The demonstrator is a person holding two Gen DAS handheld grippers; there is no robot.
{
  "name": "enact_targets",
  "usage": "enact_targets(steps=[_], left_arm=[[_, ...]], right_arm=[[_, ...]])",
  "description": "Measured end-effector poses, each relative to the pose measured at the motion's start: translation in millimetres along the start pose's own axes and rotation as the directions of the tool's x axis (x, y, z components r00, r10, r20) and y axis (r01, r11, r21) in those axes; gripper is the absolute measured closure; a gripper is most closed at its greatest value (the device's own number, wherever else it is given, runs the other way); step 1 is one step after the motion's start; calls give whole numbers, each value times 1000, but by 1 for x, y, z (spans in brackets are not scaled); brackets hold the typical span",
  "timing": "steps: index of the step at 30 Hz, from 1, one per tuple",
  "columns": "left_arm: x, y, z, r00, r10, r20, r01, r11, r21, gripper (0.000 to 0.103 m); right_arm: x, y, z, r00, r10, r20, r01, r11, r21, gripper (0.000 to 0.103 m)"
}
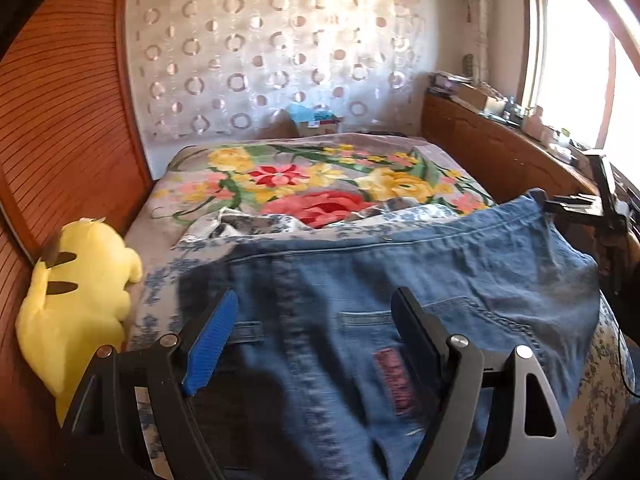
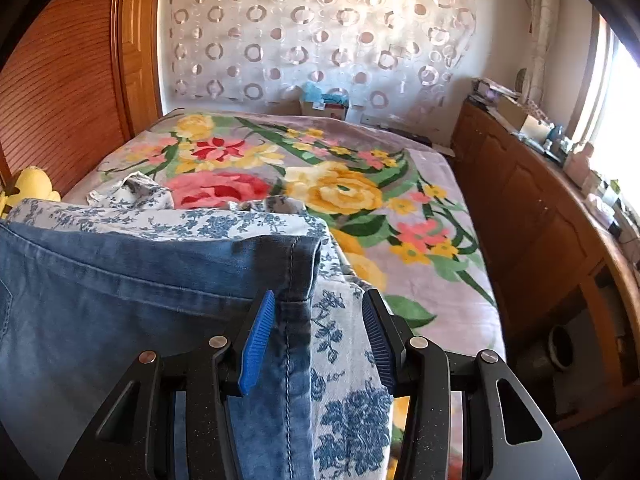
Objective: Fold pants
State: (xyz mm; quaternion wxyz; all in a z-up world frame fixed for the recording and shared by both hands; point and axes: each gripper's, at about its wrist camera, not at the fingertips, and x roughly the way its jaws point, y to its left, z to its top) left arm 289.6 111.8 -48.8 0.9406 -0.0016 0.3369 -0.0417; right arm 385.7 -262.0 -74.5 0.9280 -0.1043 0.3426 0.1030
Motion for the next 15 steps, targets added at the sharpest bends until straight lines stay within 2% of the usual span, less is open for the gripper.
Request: enact_targets(steps=[2, 4, 5, 6, 7, 8, 11, 13, 15], left_arm=[[0, -9, -2, 1000, -14, -6, 14, 1000, 12, 23], [0, -15, -4, 1000, -25, -14, 25, 999, 20, 23], [0, -20, -6, 999, -30, -19, 30, 999, 28, 23], [0, -23, -7, 999, -30, -20, 31, 999, 33, 23], [1, -25, -8, 999, -29, -25, 30, 999, 38, 23], [0, -29, -10, 999, -32, -30, 33, 999, 42, 23], [0, -34, -12, 999, -35, -37, 36, 998, 50, 23], [-1, -35, -14, 999, -34, -38, 36, 998, 49, 23], [-3, -34, -17, 998, -44, -38, 45, 998, 43, 23]], right_arm=[[5, -2, 4, 998, 64, -16, -63, 998, 17, 55], [11, -2, 5, 996, 84, -28, -84, 996, 20, 58], [13, -3, 6, 995, 99, -32, -99, 995, 19, 70], [15, -3, 7, 992, 121, -35, -120, 993, 18, 78], [16, -3, 8, 991, 132, -29, -132, 991, 11, 91], [15, -2, 10, 991, 131, -17, -131, 991, 0, 98], [7, -7, 14, 996, 61, 71, -60, 998, -17, 99], [9, -10, 17, 996, -5, 92, 4, 1000, 19, 99], [14, -10, 18, 996, -27, 87, 24, 999, 30, 99]])
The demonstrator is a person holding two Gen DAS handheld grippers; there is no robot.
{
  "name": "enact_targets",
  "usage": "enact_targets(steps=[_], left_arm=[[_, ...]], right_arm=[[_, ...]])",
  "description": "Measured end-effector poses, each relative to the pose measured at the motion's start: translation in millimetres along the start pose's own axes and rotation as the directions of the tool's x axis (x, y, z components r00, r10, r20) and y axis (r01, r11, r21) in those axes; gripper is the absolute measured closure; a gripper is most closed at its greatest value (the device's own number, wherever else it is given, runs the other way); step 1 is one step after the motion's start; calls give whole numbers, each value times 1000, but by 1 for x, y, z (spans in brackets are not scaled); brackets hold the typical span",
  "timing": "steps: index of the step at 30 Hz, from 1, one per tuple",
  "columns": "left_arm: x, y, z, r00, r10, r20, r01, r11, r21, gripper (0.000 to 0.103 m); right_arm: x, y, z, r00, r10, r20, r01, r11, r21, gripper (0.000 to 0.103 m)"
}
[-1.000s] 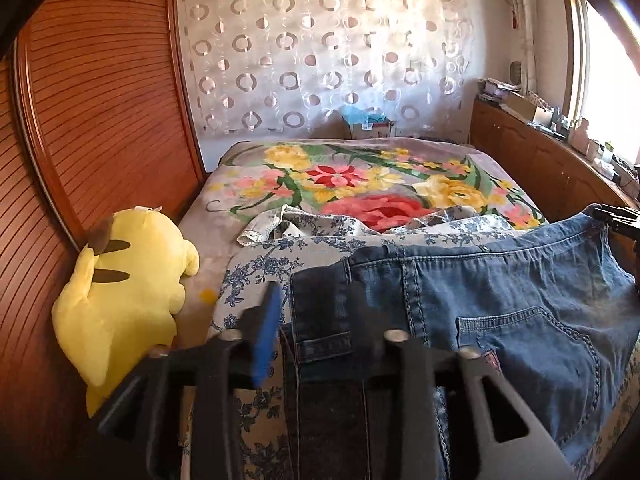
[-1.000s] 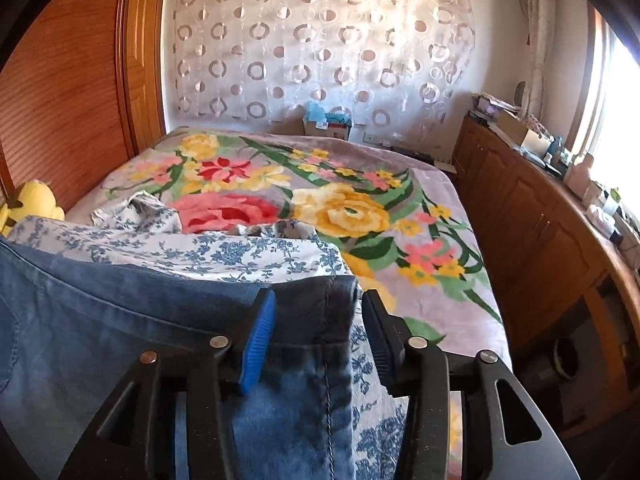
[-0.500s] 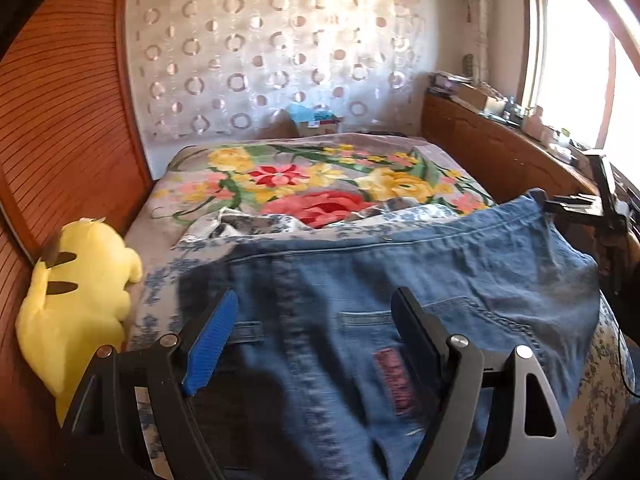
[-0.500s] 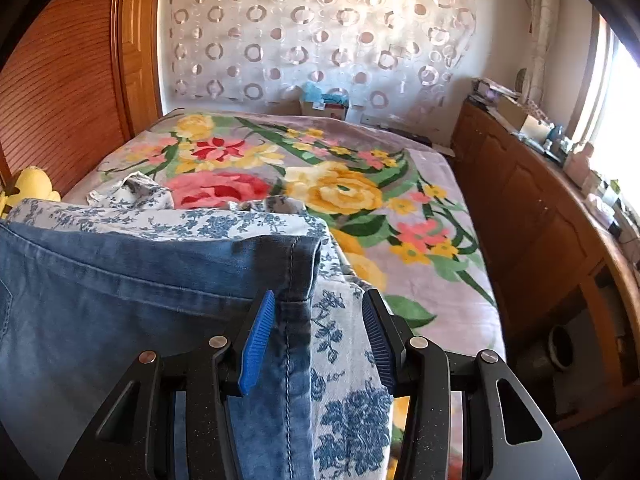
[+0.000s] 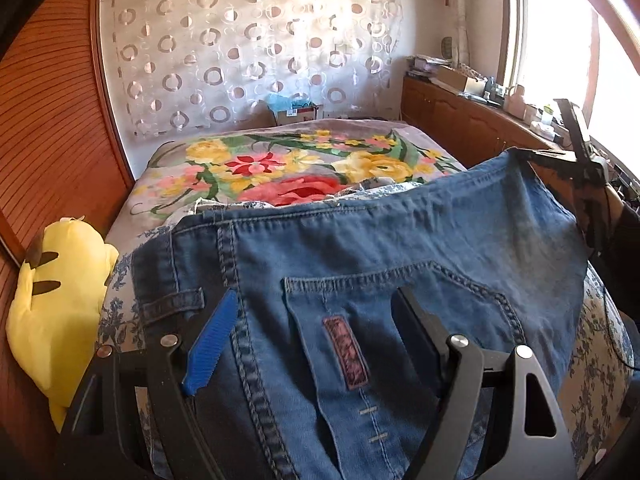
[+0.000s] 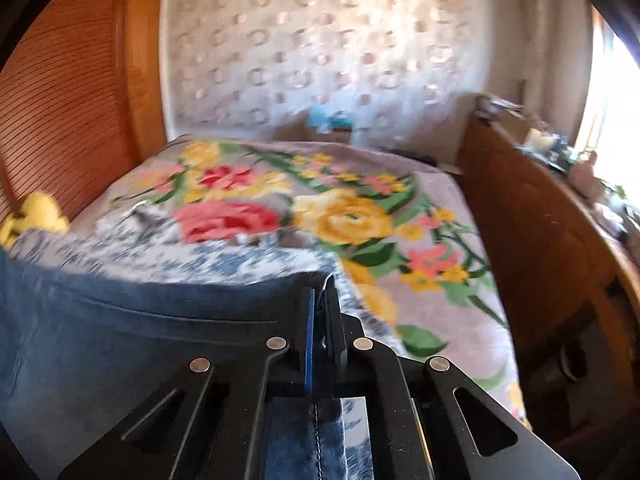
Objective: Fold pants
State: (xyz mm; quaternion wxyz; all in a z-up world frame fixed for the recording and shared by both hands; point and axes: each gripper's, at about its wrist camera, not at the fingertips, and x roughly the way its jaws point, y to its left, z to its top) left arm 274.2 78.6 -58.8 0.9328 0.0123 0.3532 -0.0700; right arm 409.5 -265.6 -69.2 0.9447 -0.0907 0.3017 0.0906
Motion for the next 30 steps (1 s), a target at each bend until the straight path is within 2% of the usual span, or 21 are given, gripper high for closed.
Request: enact_targets(steps=[3, 6, 8, 10, 13, 19, 30], left_arm=[[-7, 2, -6, 1000, -22, 3, 22, 1000, -10, 23], [-13, 4, -11, 1000, -10, 3, 10, 1000, -7, 23], [-16, 4, -13, 1000, -9, 3, 9, 1000, -14, 23], [-20, 6, -15, 1000, -6, 2, 6, 1000, -18, 23], [-25, 5, -19, 1000, -2, 4, 2, 1000, -17, 23], [-39, -6, -26, 1000, -12, 17, 12, 1000, -10, 23], [-63, -18, -49, 999, -29, 19, 28, 999, 18, 23]], right_arm=[[2, 4, -4, 1000, -3, -3, 3, 1000, 2, 98], [-7, 5, -10, 1000, -3, 10, 3, 1000, 9, 88], [-12, 14, -12, 1000, 20, 16, -20, 1000, 15, 78], [-28, 13, -16, 999, 42, 22, -42, 999, 11, 76], [-42, 16, -24, 997, 78, 30, -78, 997, 7, 64], [-67, 27, -47, 988, 150, 20, -150, 989, -3, 63], [-110, 38, -96, 973, 232, 1, -231, 973, -11, 63]])
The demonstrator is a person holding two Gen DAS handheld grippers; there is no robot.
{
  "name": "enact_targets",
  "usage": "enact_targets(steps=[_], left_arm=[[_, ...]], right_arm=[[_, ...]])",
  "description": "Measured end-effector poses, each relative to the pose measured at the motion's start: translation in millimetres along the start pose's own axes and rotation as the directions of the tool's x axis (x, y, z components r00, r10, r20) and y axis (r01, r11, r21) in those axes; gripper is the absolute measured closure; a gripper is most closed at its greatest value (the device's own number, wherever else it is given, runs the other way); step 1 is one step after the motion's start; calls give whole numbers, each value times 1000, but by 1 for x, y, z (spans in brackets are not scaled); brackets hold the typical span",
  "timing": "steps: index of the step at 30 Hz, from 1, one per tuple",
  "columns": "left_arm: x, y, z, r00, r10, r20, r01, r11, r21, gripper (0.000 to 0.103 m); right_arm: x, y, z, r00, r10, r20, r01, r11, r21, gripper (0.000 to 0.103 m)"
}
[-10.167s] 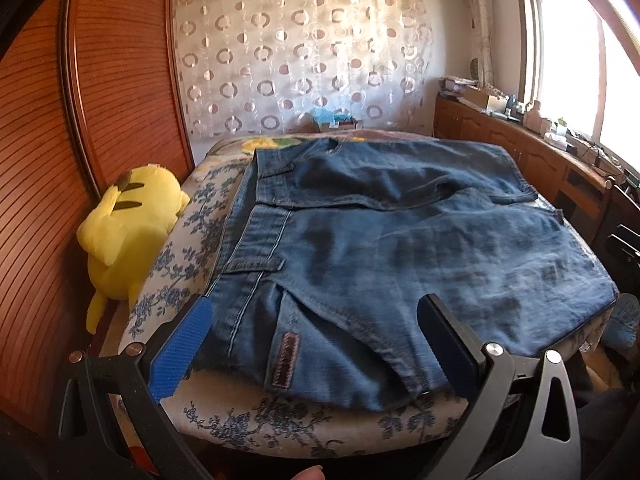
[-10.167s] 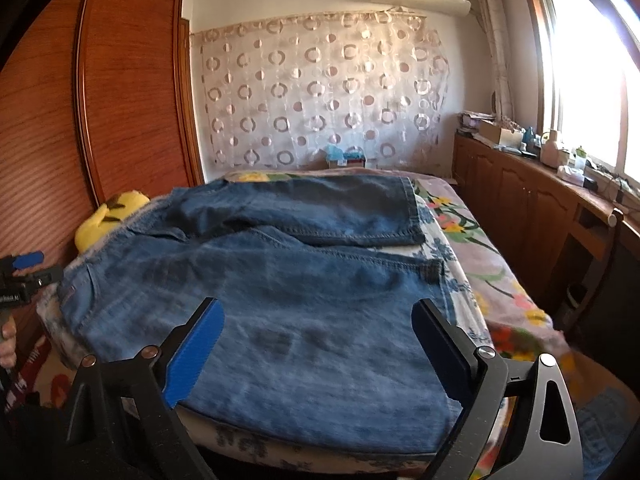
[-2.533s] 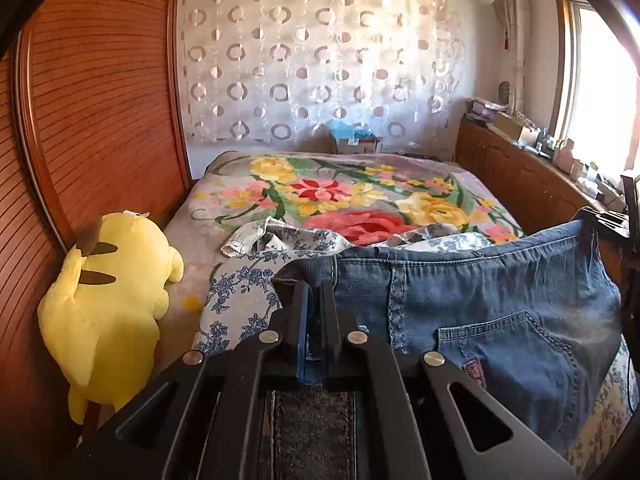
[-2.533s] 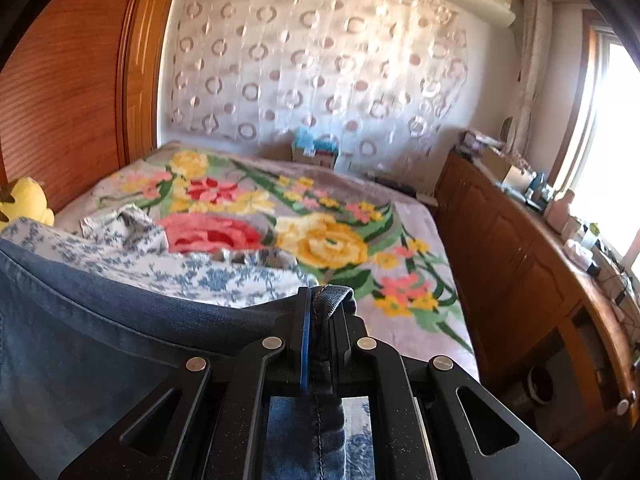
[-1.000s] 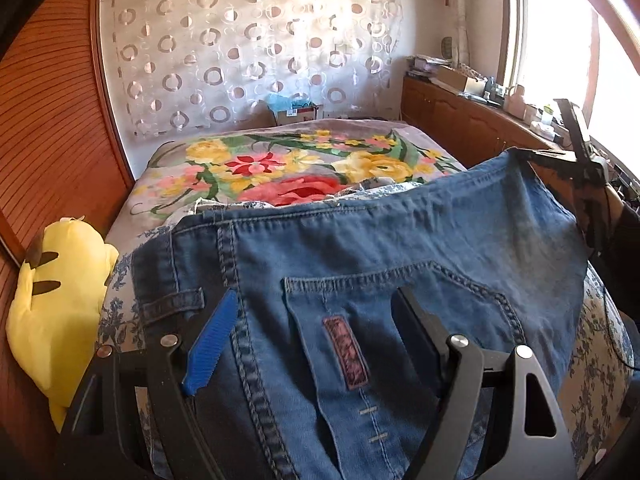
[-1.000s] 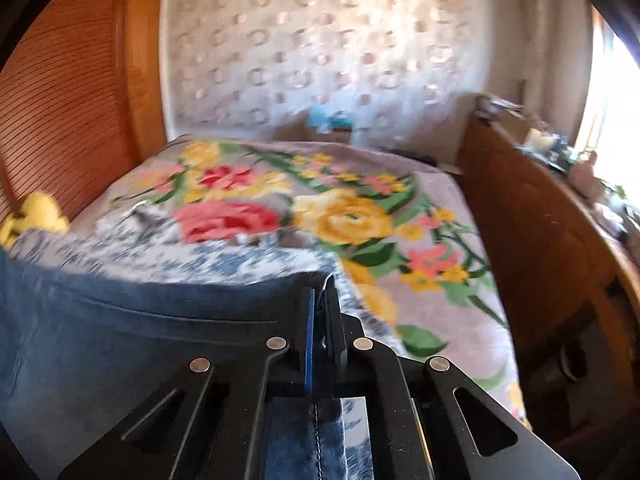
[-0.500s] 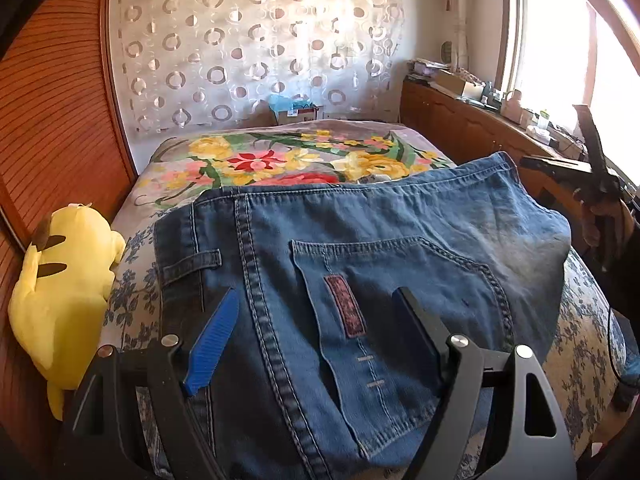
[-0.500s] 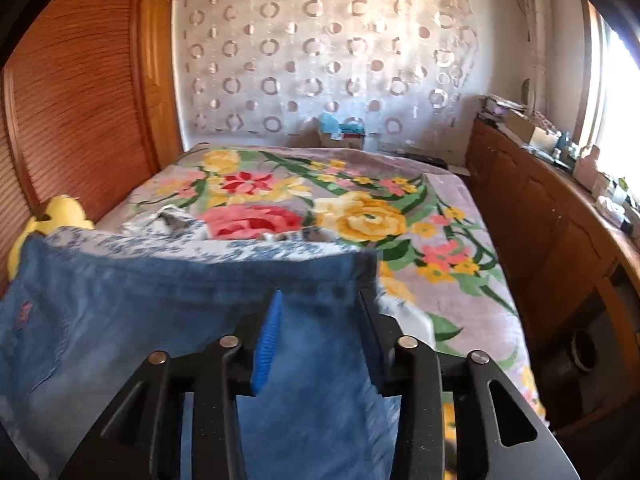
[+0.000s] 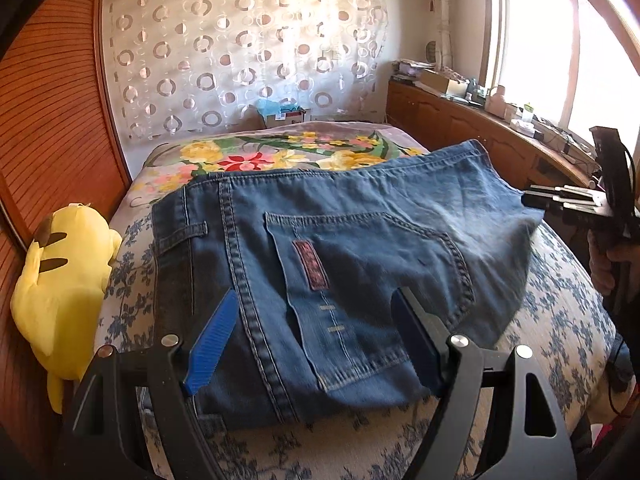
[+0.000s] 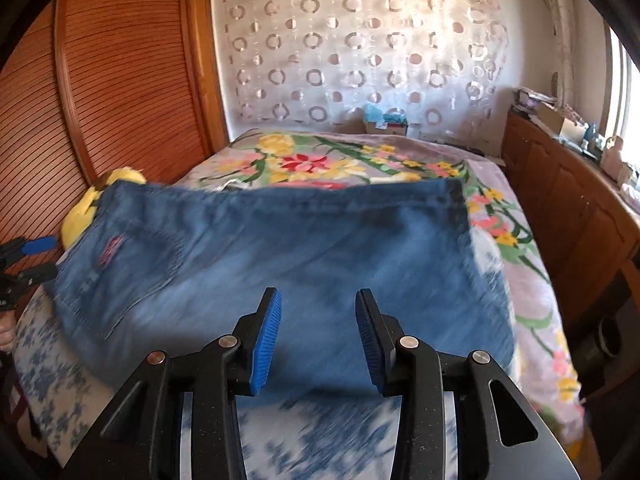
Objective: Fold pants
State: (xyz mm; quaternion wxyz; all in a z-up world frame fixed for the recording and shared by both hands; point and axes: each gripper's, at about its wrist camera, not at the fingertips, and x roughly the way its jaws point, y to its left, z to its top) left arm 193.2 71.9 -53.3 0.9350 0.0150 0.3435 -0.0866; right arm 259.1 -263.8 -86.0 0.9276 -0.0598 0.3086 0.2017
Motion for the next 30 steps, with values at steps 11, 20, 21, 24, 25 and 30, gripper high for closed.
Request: enact_targets(steps=[11, 20, 21, 24, 25, 30], left_arm=[[-14, 26, -40, 998, 58, -39, -60, 997, -42, 23], [-15, 70, -63, 988, 132, -84, -140, 985, -97, 23], [-11, 75, -64, 987, 131, -91, -140, 985, -100, 23], [8, 85, -64, 989, 74, -125, -89, 989, -118, 31], [13, 88, -64, 989, 49, -140, -68, 990, -128, 35], [9, 83, -62, 993, -5, -119, -11, 991, -135, 68]], right_arm=[[-7, 7, -38, 995, 83, -58, -84, 996, -15, 59], [15, 13, -35, 974, 179, -137, -175, 984, 42, 56], [19, 12, -32, 972, 186, -143, -181, 982, 48, 56], [31, 11, -24, 970, 199, -141, -190, 979, 73, 56], [34, 10, -22, 969, 205, -140, -195, 977, 83, 56], [27, 12, -19, 970, 222, -101, -216, 974, 66, 97]])
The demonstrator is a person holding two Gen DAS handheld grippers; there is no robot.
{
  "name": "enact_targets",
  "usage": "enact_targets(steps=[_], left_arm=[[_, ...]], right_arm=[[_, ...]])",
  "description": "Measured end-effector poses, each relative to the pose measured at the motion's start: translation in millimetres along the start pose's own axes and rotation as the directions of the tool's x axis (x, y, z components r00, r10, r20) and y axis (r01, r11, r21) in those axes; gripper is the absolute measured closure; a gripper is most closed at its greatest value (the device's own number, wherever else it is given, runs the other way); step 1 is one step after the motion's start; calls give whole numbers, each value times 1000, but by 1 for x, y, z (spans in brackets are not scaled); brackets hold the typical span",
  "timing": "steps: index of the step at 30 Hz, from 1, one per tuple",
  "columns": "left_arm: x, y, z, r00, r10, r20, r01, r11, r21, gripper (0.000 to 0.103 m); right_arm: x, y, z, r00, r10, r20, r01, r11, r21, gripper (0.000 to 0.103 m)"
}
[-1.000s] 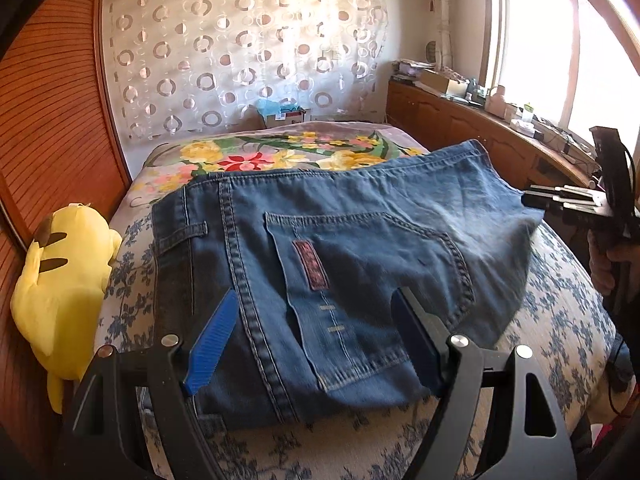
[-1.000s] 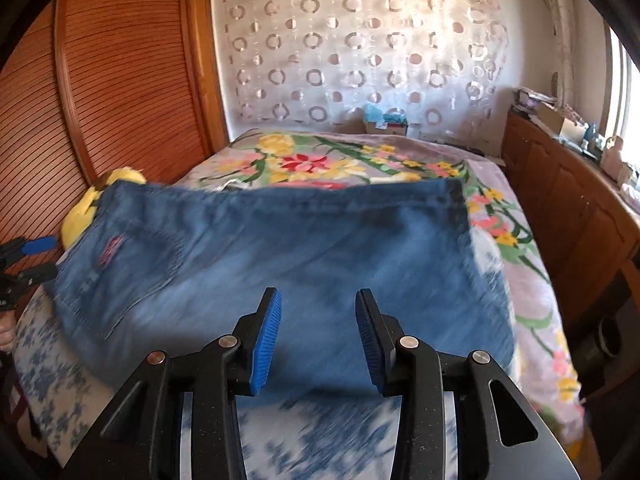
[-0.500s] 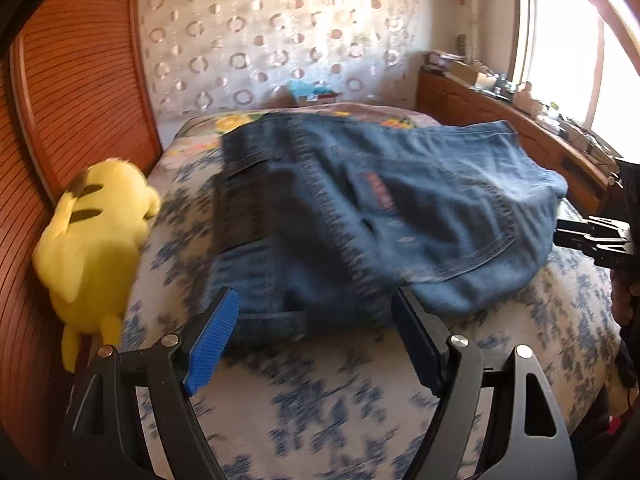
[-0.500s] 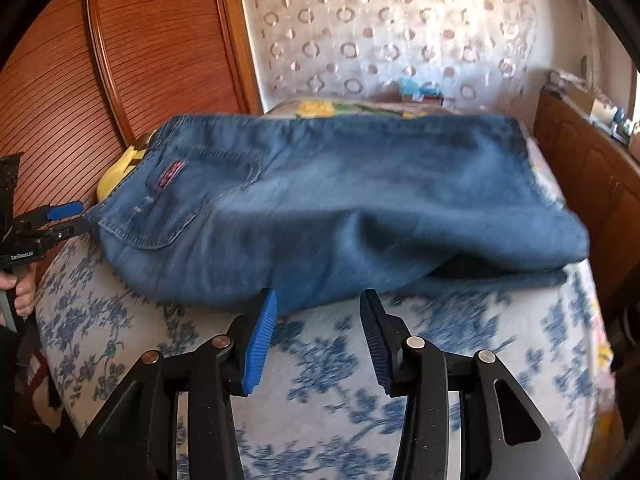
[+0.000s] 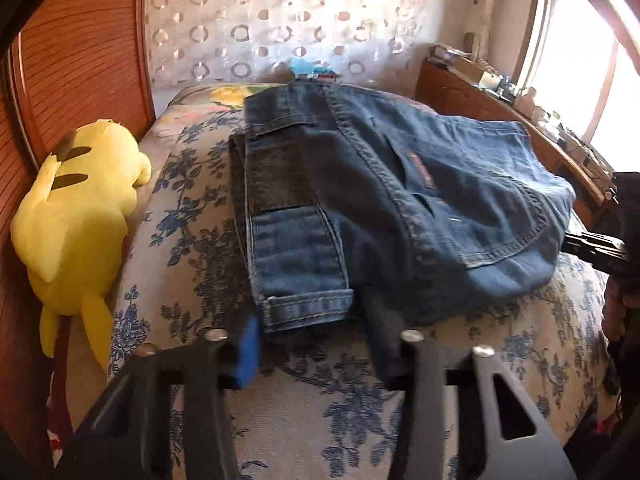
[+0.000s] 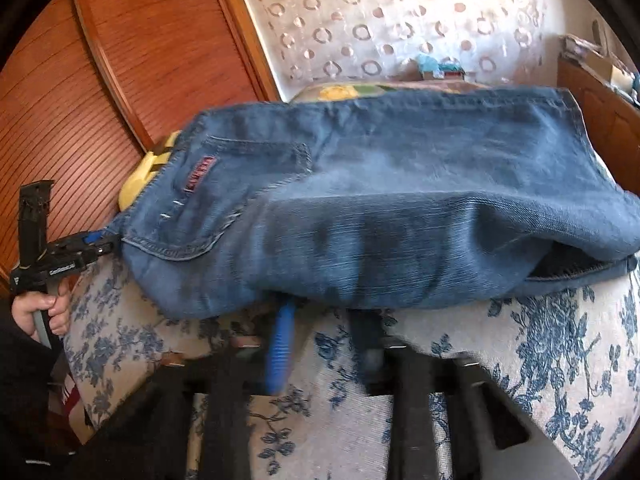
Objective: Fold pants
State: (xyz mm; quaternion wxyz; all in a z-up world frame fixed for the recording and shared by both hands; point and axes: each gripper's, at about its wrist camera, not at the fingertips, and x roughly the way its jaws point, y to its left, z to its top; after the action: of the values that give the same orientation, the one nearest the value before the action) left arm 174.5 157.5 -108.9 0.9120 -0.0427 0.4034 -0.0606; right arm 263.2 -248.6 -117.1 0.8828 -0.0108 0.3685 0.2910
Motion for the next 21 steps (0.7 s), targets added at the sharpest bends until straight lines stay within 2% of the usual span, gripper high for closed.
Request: enact_targets(steps=[3, 5, 11, 15, 17, 21], left_arm=[[-5, -12, -1, 999, 40, 12, -41, 998, 54, 76], [-15, -14, 0, 998, 50, 41, -52, 998, 46, 79], [-59, -16, 8, 990, 47, 133, -52, 998, 32, 80], [-84, -12, 6, 984, 54, 170, -57, 998, 17, 81], [-90, -6, 2, 984, 63, 169, -66, 998, 10, 81], [-77, 2, -14, 992, 69, 106, -69, 998, -2, 78]], right_arm=[[-9, 8, -3, 999, 4, 41, -3, 999, -38, 102], [-21, 11, -6, 997, 1, 77, 4, 998, -62, 102], [-54, 27, -6, 991, 15, 135, -1, 995, -104, 103], [-80, 33, -17, 986, 63, 154, -46, 993, -112, 103], [-89, 38, -25, 983, 77, 166, -57, 991, -122, 103], [-88, 28, -38, 987, 78, 142, -61, 991, -116, 103]])
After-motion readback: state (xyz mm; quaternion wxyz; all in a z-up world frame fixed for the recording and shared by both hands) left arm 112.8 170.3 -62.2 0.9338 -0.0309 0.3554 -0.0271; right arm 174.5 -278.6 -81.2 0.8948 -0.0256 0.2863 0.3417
